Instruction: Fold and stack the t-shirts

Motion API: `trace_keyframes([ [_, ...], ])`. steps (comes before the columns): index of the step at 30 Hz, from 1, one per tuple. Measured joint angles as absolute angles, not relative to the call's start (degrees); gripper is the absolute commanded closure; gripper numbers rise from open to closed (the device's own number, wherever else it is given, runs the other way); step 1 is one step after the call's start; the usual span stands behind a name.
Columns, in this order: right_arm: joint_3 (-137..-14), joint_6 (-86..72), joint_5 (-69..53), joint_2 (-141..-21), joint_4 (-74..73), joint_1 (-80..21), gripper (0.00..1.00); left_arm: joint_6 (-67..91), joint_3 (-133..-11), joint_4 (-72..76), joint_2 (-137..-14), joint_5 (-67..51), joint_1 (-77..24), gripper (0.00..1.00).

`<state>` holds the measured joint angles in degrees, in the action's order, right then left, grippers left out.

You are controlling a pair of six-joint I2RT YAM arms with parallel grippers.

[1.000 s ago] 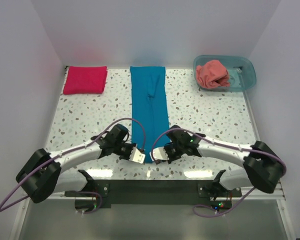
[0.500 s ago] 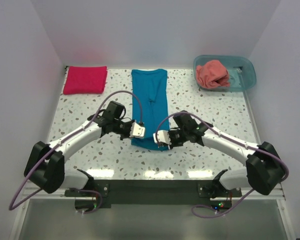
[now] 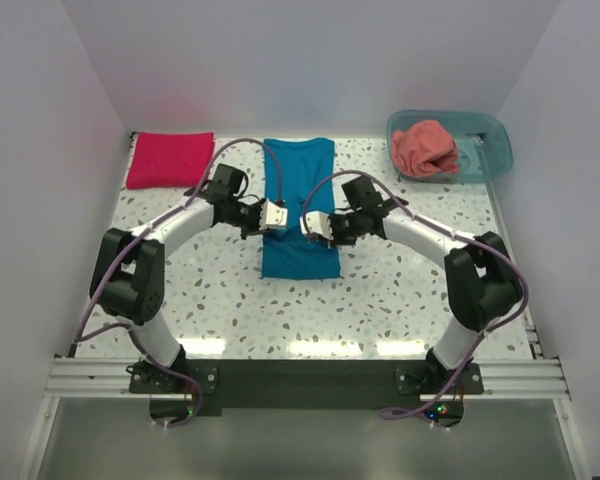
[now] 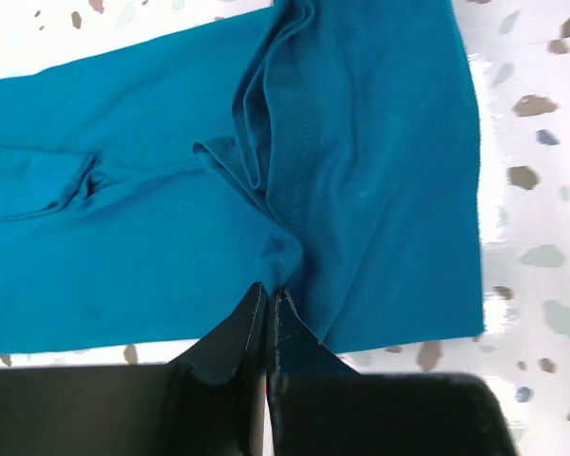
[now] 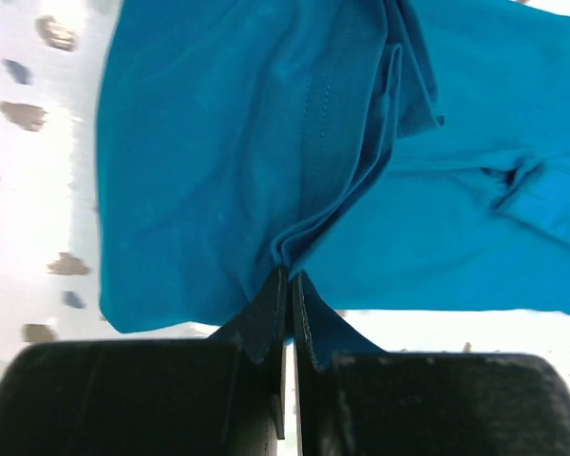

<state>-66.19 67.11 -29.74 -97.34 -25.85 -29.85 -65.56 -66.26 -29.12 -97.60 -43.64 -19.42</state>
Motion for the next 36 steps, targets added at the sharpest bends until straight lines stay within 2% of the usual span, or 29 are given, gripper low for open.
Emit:
trace_keyframes([
  [15,-84.95,72.75,-30.55,-113.38,-28.18,-23.81,1.0,-68.34,-83.2,-28.38,-114.52,-42.96,-15.25,1.0],
  [36,-92.86,73.47,-30.41,-122.69,-26.48,-22.74,1.0,-68.1,-92.71,-27.49,-123.92,-41.04,-14.22,1.0],
])
